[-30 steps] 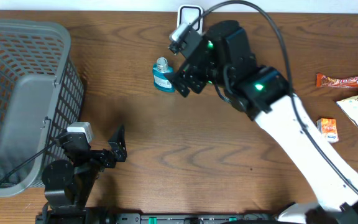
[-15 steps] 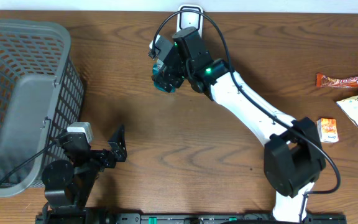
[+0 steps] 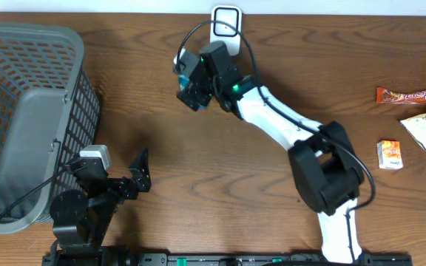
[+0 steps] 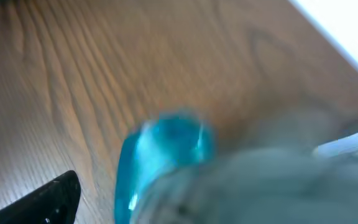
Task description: Scan the item barcode
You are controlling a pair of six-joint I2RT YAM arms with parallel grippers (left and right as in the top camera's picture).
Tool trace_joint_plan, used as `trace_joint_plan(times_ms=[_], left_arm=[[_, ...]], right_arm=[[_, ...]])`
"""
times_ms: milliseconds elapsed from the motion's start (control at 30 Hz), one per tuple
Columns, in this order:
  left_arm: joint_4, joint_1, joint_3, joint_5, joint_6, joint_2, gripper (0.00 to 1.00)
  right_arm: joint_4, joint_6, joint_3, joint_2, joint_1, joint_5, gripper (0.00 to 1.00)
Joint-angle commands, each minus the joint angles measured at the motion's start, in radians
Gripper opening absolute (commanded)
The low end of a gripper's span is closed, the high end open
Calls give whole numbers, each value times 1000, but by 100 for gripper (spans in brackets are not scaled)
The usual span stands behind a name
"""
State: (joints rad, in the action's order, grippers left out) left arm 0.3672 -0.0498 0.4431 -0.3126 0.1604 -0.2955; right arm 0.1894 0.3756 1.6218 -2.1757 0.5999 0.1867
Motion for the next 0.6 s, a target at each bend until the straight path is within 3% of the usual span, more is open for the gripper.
trace_joint_plan(times_ms=[0,67,133,267,367,500,567], left_arm=[[-1,2,-1,-9,2,2,99],[-1,2,-1,-9,2,2,99],[-1,2,-1,-9,2,2,99],[-1,2,-1,-9,2,2,99],[-1,2,-1,-9,2,2,99],[-1,2,-1,-9,2,2,99],[-1,2,-1,-9,2,2,99]], right_arm=[[-9,-2,-1,-6,-7,6,74],[-22,-4,-1,-6,-7,6,58],[-31,-5,-1,-6,-7,6,49],[-44,-5,-1,-6,-7,6,48],[-45,-5,0,-2,-7,6,62],[-16,-29,0,39,-7,2,99],[5,-65,0,68,-8,3,99]])
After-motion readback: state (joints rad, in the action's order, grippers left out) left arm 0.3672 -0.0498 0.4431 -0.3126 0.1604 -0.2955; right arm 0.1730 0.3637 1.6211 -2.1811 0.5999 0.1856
